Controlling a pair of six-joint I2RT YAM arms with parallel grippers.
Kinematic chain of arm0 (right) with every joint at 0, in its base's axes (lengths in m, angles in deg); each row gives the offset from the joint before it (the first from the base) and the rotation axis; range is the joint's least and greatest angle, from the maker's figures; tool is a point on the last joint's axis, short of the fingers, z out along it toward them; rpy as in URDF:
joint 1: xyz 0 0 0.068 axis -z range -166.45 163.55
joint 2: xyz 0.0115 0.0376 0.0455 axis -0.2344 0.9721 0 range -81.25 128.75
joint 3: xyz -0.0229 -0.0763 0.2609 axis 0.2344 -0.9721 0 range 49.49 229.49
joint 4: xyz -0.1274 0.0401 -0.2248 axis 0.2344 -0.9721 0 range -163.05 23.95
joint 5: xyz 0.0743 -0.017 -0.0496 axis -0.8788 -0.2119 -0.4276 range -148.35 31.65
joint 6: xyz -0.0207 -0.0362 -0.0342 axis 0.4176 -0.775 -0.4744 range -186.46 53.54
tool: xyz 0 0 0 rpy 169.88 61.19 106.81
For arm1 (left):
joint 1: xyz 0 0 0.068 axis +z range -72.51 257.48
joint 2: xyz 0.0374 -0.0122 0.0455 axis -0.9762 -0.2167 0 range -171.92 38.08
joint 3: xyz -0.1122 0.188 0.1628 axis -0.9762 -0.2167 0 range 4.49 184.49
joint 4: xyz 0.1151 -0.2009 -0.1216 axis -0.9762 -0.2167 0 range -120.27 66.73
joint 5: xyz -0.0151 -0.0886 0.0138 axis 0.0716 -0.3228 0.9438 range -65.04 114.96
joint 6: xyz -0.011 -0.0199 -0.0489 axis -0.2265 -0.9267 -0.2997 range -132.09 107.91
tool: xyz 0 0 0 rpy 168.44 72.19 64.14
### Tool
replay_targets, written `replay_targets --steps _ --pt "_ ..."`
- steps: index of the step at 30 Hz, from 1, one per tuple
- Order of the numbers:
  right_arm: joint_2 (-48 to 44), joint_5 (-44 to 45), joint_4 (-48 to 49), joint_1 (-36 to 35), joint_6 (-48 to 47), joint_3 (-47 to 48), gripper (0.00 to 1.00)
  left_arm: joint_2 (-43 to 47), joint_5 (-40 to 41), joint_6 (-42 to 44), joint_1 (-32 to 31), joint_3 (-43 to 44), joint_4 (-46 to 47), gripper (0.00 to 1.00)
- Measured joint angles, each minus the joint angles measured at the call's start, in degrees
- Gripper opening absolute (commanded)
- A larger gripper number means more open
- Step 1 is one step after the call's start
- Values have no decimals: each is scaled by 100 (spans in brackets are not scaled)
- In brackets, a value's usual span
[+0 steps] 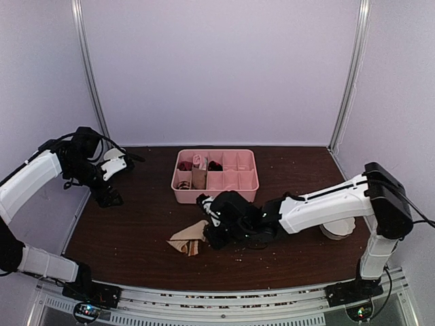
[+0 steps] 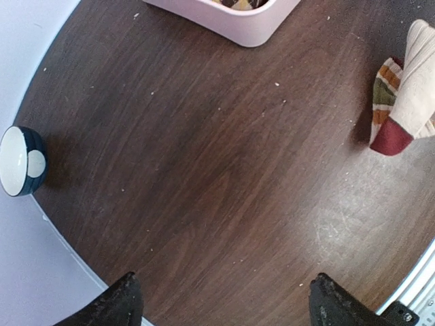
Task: Roll the socks
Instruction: Pick up the sock from the center of the board, then put down the sock at the center of the board.
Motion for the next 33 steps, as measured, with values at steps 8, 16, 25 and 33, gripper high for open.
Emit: replay_targets --steps 8,16,25,33 --pt "-1602 365 -487 109 -96 -9 0 -101 -632 -232 -63 26 -46 81" --pt "-3346 595 -1117 160 796 -975 0 -109 -1071 -293 -374 240 -81 81" --pt "-4979 1292 -1867 -479 2393 -1801 0 -326 -1115 -271 -1314 372 -76 81" --pt "-4734 1517 -2385 -686 2594 -1521 0 -522 -1115 -293 -1368 483 -52 81"
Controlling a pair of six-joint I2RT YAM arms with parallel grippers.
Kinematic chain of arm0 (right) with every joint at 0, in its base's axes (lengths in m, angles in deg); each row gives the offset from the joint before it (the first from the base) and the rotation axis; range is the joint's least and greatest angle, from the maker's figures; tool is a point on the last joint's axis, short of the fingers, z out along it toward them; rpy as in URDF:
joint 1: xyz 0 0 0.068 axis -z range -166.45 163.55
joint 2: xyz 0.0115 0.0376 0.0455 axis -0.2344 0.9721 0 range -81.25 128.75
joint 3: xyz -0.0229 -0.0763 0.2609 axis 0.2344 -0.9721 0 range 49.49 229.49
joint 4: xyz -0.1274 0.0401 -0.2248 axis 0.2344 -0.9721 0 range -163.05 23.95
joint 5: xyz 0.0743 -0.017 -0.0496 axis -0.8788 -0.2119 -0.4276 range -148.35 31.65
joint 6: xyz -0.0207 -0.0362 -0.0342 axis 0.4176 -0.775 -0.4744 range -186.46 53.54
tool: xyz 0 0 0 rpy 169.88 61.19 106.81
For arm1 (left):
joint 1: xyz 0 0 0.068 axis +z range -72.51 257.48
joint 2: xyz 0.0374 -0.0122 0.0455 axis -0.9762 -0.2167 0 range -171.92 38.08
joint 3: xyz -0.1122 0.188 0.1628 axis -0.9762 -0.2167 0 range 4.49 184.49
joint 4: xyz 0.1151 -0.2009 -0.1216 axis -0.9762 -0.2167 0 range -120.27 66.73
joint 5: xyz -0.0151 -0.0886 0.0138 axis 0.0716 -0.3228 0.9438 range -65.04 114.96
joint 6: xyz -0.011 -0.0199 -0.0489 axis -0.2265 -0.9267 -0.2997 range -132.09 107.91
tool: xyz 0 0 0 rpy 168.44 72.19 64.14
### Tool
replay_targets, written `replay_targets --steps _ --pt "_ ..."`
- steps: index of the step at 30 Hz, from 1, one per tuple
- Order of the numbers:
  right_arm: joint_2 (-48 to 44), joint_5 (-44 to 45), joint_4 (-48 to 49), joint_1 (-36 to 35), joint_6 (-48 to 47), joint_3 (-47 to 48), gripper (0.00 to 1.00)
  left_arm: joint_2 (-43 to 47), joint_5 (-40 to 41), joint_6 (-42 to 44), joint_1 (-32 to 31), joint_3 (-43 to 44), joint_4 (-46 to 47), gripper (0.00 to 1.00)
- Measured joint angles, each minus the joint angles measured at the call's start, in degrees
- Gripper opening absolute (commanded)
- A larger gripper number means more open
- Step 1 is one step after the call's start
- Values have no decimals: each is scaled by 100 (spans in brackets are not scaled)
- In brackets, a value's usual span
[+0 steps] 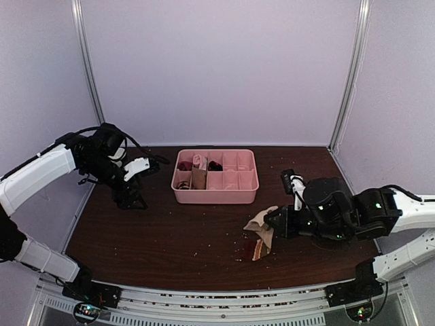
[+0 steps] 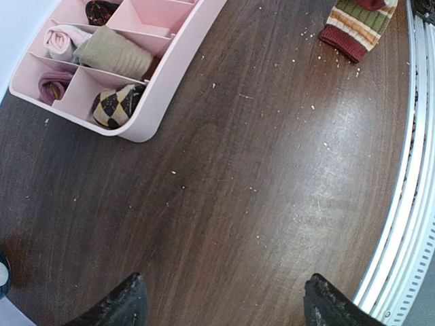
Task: Roll the socks
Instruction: Put down the sock at the center of the board.
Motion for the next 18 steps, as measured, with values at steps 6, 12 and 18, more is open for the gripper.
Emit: replay_targets --steps 6,12,18 --pt "1314 -575 280 -74 -560 1257 0 223 -2 0 -9 0 -7 81" --pt "2184 -1521 868 -271 -1005 2262 0 424 24 0 -9 0 -11 81" --pt "2149 -2050 1508 -105 -968 1991 0 514 17 4 -9 -42 -20 82"
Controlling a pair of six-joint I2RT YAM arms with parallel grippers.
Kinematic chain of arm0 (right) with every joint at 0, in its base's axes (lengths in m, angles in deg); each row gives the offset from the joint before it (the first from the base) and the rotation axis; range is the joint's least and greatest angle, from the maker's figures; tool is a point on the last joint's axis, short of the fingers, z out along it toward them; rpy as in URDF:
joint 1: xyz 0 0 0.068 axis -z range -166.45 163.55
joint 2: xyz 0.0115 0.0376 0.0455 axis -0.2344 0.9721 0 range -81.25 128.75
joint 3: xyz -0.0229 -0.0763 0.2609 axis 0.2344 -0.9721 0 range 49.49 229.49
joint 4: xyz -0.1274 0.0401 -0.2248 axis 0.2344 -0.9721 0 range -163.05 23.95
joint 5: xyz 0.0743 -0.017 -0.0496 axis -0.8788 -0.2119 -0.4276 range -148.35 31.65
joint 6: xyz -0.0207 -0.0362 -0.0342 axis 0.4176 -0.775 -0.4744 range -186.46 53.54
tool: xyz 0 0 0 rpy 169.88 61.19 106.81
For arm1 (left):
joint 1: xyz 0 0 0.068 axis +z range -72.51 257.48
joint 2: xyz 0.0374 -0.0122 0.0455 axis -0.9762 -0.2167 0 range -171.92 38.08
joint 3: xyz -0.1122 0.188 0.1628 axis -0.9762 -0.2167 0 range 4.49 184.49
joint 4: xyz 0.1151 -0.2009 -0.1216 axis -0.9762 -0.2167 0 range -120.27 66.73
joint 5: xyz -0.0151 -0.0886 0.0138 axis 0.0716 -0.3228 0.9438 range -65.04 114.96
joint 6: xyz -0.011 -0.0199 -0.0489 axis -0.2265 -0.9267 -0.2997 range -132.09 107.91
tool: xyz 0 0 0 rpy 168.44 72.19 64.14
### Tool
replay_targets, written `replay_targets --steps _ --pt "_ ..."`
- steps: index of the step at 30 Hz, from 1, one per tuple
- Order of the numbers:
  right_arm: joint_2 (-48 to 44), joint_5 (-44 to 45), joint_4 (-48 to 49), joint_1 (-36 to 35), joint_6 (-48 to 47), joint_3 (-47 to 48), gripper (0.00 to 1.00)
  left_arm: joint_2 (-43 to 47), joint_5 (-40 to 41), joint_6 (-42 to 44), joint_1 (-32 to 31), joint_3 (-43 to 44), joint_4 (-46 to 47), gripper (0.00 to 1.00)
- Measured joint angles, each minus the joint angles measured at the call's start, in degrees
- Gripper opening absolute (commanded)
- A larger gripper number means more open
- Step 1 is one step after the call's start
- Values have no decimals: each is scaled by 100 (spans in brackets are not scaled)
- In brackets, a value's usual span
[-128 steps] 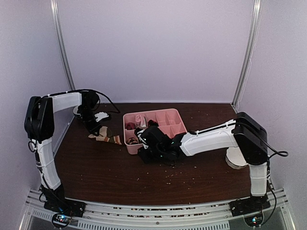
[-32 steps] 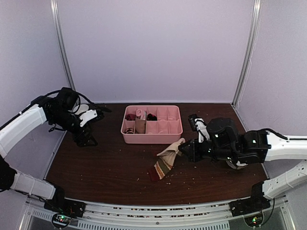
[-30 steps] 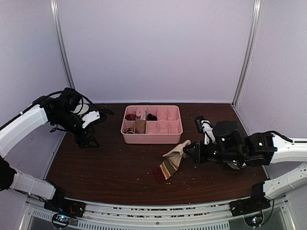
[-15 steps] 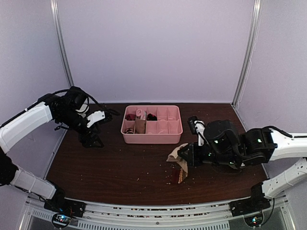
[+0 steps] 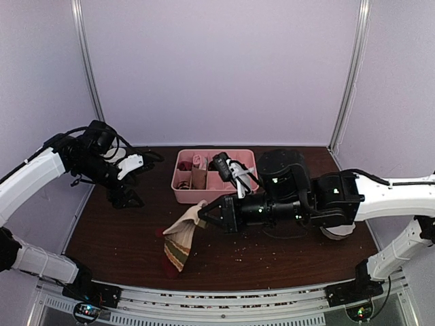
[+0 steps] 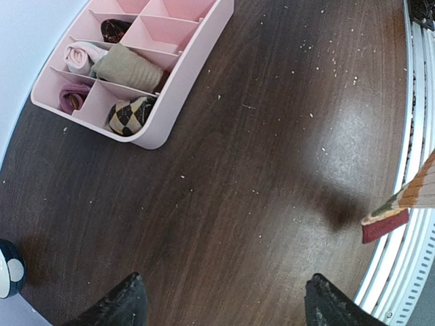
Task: Roll the socks
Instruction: Put down the sock at the center of the board.
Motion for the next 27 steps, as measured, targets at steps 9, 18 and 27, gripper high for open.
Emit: replay_targets --steps 9,18,27 --pt "387 -247 557 1241 581 -1349 0 -225 -133 103 -37 -66 -61 80" --pt "1169 -304 763 2302 752 -1773 2 -822 -72 424 -706 -70 -140 77" --pt "1161 -87 1729 2627 1353 -1958 48 -1615 149 824 -1718 -4 -142 74"
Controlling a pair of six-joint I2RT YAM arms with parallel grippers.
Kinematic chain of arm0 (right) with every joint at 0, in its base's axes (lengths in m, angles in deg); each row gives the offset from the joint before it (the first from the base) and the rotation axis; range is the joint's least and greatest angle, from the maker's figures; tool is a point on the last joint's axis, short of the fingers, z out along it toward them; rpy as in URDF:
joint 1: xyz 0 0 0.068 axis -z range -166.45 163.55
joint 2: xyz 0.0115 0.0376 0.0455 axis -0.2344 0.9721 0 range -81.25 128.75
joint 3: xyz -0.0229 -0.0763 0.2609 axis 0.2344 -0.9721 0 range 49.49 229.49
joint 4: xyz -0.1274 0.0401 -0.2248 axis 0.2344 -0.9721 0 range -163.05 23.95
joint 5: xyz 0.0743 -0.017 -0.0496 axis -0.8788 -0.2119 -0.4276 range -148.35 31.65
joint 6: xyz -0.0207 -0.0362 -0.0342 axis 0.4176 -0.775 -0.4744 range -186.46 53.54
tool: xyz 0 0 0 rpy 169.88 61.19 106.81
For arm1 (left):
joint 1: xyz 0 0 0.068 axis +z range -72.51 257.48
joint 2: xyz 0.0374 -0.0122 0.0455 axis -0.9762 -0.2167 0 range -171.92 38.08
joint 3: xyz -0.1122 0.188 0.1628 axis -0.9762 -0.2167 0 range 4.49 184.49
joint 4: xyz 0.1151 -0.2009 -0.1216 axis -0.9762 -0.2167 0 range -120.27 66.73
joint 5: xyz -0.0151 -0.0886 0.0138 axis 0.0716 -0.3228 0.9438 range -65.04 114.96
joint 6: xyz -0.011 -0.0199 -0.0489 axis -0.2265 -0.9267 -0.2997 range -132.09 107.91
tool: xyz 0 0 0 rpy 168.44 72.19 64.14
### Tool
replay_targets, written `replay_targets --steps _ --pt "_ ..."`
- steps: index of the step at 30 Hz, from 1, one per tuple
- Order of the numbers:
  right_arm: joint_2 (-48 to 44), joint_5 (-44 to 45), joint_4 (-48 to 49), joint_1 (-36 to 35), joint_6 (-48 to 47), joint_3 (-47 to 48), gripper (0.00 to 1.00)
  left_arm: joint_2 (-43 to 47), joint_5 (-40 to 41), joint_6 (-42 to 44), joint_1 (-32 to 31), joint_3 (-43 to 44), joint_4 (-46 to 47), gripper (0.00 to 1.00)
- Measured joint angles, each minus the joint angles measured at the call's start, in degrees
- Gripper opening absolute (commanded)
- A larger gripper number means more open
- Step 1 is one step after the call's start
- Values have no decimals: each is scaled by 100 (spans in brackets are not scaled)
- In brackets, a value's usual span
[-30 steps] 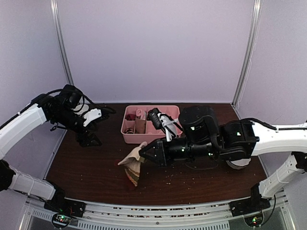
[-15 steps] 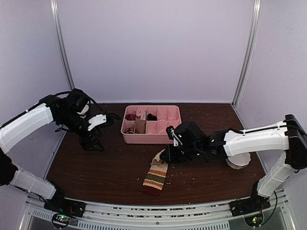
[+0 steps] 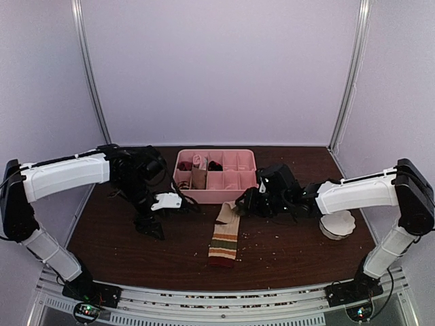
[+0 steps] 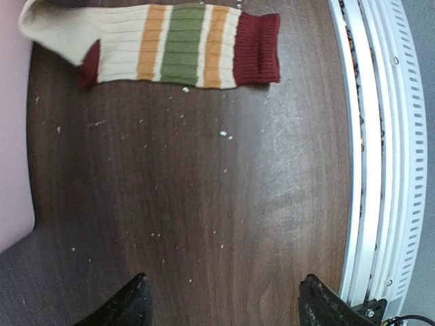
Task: Roll the socks
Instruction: Put down the sock at the center of the board, then roll the sock at the center of the board.
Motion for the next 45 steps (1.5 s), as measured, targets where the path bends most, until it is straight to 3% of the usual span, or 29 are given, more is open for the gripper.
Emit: replay_targets --steps 6,11,12,13,14,18,23,25,30,36,45 --pt "-297 310 -28 -68 -417 -269 58 -485 -46 151 -597 286 22 76" --pt "-1250 1351 -621 -627 -1366 -476 65 -531 -125 177 -721 284 120 78" --pt "-1519 1786 -743 -909 -1574 -601 77 -544 -138 175 -767 282 199 78" --pt "-1727 2074 -815 -1117 -1644 -721 98 -560 -149 173 -837 280 258 77" --pt "-1965 2341 -903 -1340 -1707 -885 100 -581 -157 170 -914 278 321 75" --pt "-3003 3147 -916 -1517 -1351 -1950 100 -820 -212 129 -1338 286 616 63" --pt "-4188 3215 262 -1753 -1606 -3799 100 -1451 -367 2 -1631 494 922 53" --pt "-4087 3152 431 -2004 -1908 -3853 100 -1644 -409 -70 -1696 514 1117 49" --pt "-3185 2951 848 -2511 -2734 -3456 89 -1764 -492 -236 -1790 442 1685 43" --pt "-2094 2734 1268 -2863 -3060 -3211 76 -1875 -590 -317 -1853 345 2275 40" --pt "-1541 2594 1698 -3093 -3261 -3202 75 -2155 -566 -308 -1945 -17 2531 37"
